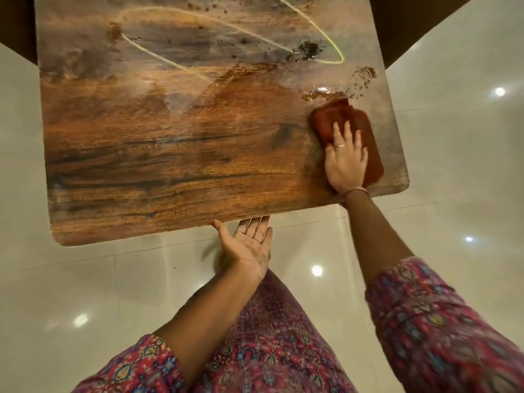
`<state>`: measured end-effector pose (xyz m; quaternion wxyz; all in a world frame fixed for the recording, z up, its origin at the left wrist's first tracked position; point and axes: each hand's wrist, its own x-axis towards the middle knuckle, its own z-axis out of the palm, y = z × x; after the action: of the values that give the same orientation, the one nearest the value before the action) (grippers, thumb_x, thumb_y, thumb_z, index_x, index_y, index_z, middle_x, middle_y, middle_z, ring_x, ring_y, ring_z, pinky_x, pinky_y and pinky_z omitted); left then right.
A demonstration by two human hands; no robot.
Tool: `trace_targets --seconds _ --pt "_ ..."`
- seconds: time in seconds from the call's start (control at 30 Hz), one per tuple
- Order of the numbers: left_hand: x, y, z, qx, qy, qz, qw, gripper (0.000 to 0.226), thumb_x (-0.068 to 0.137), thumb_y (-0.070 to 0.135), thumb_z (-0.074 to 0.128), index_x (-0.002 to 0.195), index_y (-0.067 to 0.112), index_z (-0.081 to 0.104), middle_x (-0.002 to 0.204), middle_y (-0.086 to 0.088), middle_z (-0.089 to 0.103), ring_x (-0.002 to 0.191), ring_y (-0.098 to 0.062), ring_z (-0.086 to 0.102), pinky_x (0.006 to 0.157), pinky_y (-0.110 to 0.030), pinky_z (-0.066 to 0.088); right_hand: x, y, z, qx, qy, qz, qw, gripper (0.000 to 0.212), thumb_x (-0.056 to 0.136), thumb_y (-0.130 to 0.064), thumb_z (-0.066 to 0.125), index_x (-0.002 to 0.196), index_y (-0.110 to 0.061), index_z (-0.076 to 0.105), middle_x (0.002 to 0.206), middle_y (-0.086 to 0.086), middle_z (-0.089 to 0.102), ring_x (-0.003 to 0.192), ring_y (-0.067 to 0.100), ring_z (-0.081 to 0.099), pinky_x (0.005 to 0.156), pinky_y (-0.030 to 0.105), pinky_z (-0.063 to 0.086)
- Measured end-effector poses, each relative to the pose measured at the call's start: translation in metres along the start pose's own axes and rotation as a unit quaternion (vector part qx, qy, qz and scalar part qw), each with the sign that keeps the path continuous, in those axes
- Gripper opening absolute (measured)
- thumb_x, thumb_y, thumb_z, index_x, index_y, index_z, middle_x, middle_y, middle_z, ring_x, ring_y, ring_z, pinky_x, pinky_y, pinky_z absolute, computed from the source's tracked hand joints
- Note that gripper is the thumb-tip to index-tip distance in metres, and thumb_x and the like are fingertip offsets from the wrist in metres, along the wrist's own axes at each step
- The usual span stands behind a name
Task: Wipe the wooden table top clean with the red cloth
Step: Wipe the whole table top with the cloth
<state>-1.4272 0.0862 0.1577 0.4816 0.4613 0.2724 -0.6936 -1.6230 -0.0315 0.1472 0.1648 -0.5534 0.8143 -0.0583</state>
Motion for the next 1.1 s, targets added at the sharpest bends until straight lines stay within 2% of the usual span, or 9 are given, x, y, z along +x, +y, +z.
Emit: trace_targets --seconds 0.07,0.13,0.23,0.4,0.53,0.73,0.8,0.97,1.1 --pt "0.000 -0.010 0.004 0.020 -0.002 0.001 1.000 0.089 0.086 0.075 0.027 0.141 0.006 0.035 0.141 -0.016 0.047 0.123 -0.030 0.052 0.104 -0.043 0.036 -0.018 -0.035 0.020 -0.017 -0.007 -0.044 0.999 0.056 0.099 -0.030 0.038 0.153 -0.028 0.021 0.162 -0.002 0.013 0.150 0.025 0.008 0.118 0.050 0.013" --pt "0.001 -0.016 0.008 0.036 -0.003 0.002 0.999 0.082 0.086 0.074 0.027 0.133 0.008 0.044 0.133 -0.014 0.054 0.116 -0.030 0.055 0.106 -0.045 0.037 -0.067 -0.056 0.042 -0.023 -0.051 -0.198 0.979 0.056 0.097 -0.030 0.038 0.151 -0.030 0.025 0.161 -0.003 0.018 0.149 0.024 0.013 0.116 0.047 0.014" --pt "0.001 -0.017 0.012 0.054 -0.008 -0.006 0.998 0.082 0.086 0.074 0.029 0.138 0.011 0.041 0.139 -0.014 0.048 0.125 -0.029 0.049 0.108 -0.045 0.034 -0.113 -0.023 0.040 -0.025 -0.115 -0.304 0.945 0.053 0.098 -0.033 0.032 0.151 -0.035 0.023 0.161 -0.008 0.019 0.149 0.018 0.012 0.118 0.040 0.008" --pt "0.003 -0.020 0.015 0.073 0.002 0.003 0.997 0.094 0.085 0.075 0.032 0.151 0.012 0.010 0.151 -0.017 0.032 0.122 -0.031 0.052 0.108 -0.044 0.031 -0.040 0.050 -0.004 -0.027 -0.054 -0.139 0.988 0.054 0.096 -0.036 0.029 0.150 -0.032 0.027 0.160 -0.005 0.020 0.149 0.019 0.013 0.118 0.045 0.014" --pt "0.002 -0.043 0.024 0.096 0.006 -0.004 0.995 0.090 0.085 0.073 0.033 0.150 0.011 0.020 0.146 -0.017 0.040 0.121 -0.031 0.053 0.101 -0.041 0.035 0.014 0.017 -0.005 -0.015 0.002 0.013 1.000 0.055 0.100 -0.036 0.032 0.153 -0.031 0.019 0.162 -0.004 0.012 0.150 0.021 0.007 0.119 0.047 0.011" --pt "0.004 -0.094 0.055 0.106 0.013 -0.005 0.994 0.071 0.084 0.073 0.039 0.119 0.013 0.056 0.124 -0.014 0.060 0.110 -0.028 0.059 0.088 -0.043 0.050 -0.064 0.024 0.014 -0.052 -0.099 -0.305 0.946 0.053 0.098 -0.037 0.034 0.150 -0.037 0.026 0.160 -0.009 0.020 0.149 0.016 0.012 0.118 0.040 0.009" --pt "0.008 -0.106 0.067 0.104 0.013 -0.009 0.994 0.071 0.082 0.075 0.037 0.114 0.013 0.055 0.129 -0.011 0.056 0.110 -0.024 0.058 0.079 -0.038 0.051 -0.061 0.068 0.000 -0.047 -0.101 -0.277 0.954 0.053 0.098 -0.039 0.030 0.150 -0.039 0.025 0.160 -0.011 0.020 0.149 0.013 0.012 0.118 0.038 0.009" --pt "0.021 -0.145 0.104 0.042 0.038 -0.018 0.998 0.099 0.080 0.077 0.038 0.151 0.012 0.012 0.154 -0.016 0.023 0.138 -0.031 0.032 0.112 -0.043 0.026 0.028 0.128 -0.041 -0.058 -0.066 -0.219 0.972 0.052 0.097 -0.038 0.032 0.149 -0.037 0.029 0.160 -0.008 0.022 0.149 0.016 0.016 0.118 0.040 0.013" --pt "0.034 -0.169 0.124 -0.030 0.085 0.019 0.996 0.092 0.081 0.076 0.038 0.148 0.013 0.025 0.149 -0.017 0.034 0.134 -0.033 0.038 0.112 -0.046 0.029 0.140 0.105 -0.055 -0.021 -0.053 -0.213 0.975 0.051 0.101 -0.032 0.035 0.151 -0.031 0.027 0.161 -0.003 0.020 0.149 0.021 0.011 0.120 0.043 0.010"
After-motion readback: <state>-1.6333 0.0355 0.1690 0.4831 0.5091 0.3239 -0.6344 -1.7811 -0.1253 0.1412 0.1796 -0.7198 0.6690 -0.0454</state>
